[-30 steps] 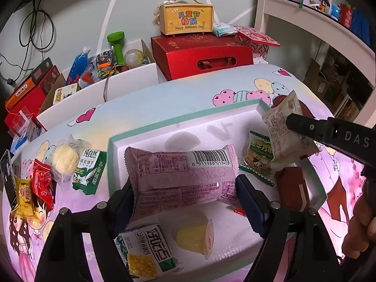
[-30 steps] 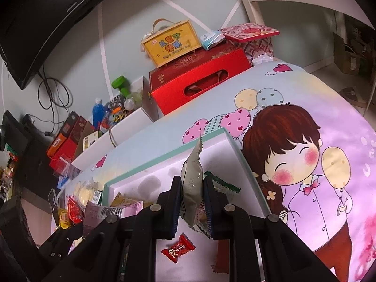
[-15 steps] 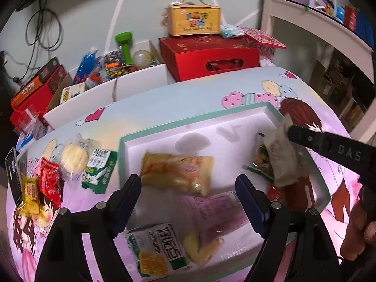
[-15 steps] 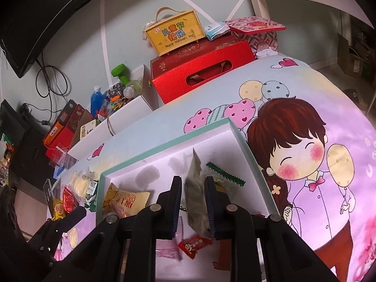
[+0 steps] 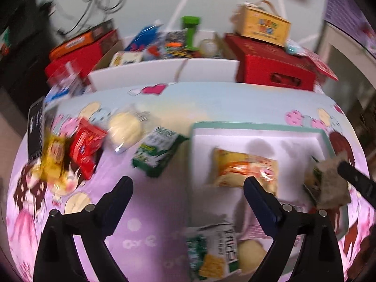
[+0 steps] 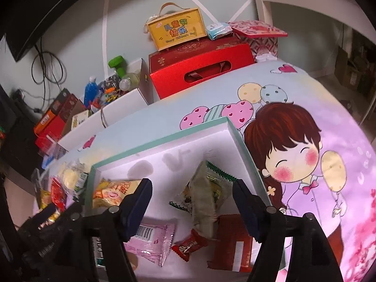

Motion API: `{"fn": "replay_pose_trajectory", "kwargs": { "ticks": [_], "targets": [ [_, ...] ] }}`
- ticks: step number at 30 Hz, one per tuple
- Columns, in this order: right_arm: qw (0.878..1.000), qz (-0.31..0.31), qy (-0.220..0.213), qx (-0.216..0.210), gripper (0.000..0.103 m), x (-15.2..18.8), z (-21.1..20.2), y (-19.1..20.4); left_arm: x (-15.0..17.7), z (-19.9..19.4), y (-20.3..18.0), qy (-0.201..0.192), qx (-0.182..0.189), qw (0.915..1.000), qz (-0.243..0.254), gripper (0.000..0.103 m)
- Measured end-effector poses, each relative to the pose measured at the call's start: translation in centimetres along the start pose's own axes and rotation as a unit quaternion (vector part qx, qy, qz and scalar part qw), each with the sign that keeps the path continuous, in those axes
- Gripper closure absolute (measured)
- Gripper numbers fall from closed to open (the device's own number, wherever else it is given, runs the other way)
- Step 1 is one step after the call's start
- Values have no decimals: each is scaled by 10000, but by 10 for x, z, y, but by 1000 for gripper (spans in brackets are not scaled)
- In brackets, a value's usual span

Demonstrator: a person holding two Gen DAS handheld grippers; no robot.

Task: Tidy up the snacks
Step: 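Open the right gripper to drop the pale wrapped packet onto the tray, then move the left gripper to the red Rich packet while the right gripper approaches the green-white biscuit carton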

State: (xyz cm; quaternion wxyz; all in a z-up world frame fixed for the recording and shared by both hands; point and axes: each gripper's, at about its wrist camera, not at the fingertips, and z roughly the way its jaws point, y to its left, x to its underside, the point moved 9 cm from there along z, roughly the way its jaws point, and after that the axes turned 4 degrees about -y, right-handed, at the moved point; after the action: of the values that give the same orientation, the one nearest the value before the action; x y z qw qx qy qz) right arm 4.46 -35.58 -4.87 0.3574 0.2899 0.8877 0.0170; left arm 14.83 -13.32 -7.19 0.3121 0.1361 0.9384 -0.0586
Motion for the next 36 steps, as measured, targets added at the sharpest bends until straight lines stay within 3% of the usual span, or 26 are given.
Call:
{"fn": "replay_pose_trajectory", "kwargs": {
  "ticks": [12,25,36],
  "targets": [
    [9989,-463,68,-9,0,7,9,19,6,6,38,145,-204,9976,-647,5],
    [9976,-661,-96,-172,0,4,-1,40,2,-5,54,99,-105,9979,-626,5],
    [9923,-1045,76,-665,0,28,5,104,5,-15,120,53,-456,9919,-1183,5]
  ]
}}
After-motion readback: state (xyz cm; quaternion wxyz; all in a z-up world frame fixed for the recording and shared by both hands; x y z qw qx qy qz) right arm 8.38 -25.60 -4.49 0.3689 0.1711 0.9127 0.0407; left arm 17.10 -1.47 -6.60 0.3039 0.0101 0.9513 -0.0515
